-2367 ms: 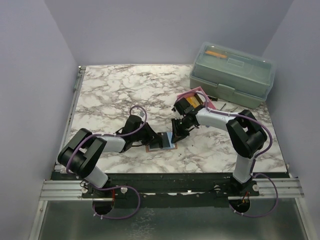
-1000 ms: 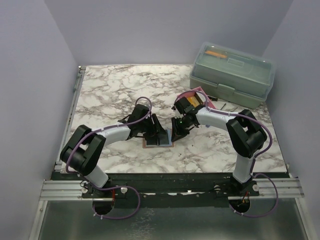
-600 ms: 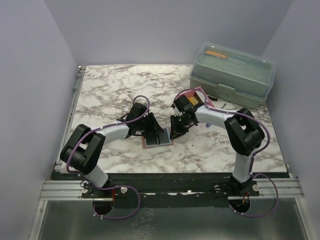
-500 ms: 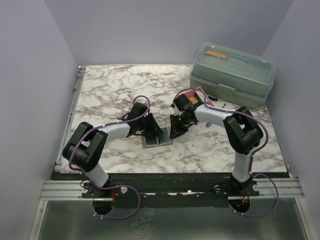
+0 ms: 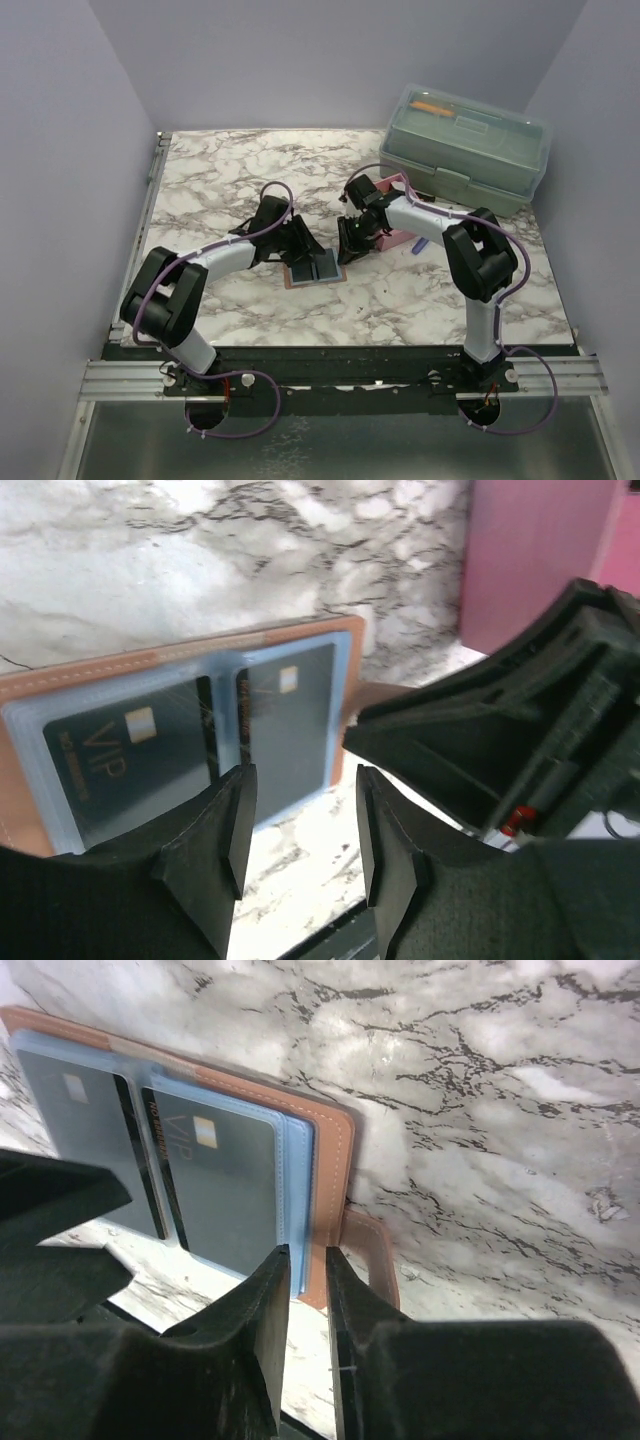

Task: Put the credit cards into the card holder
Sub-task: Insert the credit card into the card holder.

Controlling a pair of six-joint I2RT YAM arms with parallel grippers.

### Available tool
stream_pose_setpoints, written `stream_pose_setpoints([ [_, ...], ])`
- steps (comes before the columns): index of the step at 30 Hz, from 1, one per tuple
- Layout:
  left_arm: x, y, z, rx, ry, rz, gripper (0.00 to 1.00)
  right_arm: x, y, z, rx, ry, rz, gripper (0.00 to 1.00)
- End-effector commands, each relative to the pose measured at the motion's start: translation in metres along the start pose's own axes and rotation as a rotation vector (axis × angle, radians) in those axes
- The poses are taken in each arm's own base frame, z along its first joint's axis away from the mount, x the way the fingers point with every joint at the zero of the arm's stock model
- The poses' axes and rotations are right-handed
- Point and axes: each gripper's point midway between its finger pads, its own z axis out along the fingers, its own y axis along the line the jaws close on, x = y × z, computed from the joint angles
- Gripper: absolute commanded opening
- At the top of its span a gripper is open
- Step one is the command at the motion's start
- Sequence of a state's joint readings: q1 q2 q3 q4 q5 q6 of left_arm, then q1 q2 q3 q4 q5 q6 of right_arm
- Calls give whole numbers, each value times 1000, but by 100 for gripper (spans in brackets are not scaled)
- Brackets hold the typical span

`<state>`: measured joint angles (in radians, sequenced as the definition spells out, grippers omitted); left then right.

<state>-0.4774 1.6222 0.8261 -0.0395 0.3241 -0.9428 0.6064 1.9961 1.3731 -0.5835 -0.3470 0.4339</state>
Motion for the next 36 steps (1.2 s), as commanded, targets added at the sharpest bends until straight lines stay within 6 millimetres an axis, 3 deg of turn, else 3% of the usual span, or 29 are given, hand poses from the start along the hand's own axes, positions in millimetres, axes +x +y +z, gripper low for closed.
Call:
stream_pose_setpoints([
  [1, 2, -20, -25, 81, 23, -17, 49, -14, 1, -16, 27, -21, -22, 27],
  [5, 7, -24, -19, 99, 77, -20, 32, -18, 11, -23, -31, -9, 20, 40],
  [8, 9, -14, -9, 68, 97, -27, 19, -16, 17, -24, -110, -5, 65, 46],
  [12, 8, 3, 2, 23, 104, -25, 12, -14, 20, -16, -184, 20, 95, 47],
  [17, 15, 32, 17, -49, 137, -39, 6, -14, 22, -8, -232, 33, 101, 47],
  [23, 20, 52, 20, -102, 140, -50, 4, -11, 26, -5, -279, 42, 82, 47],
  [36, 24, 57, 21, -111, 154, -50, 4, -10, 31, -1, -320, 58, 76, 46],
])
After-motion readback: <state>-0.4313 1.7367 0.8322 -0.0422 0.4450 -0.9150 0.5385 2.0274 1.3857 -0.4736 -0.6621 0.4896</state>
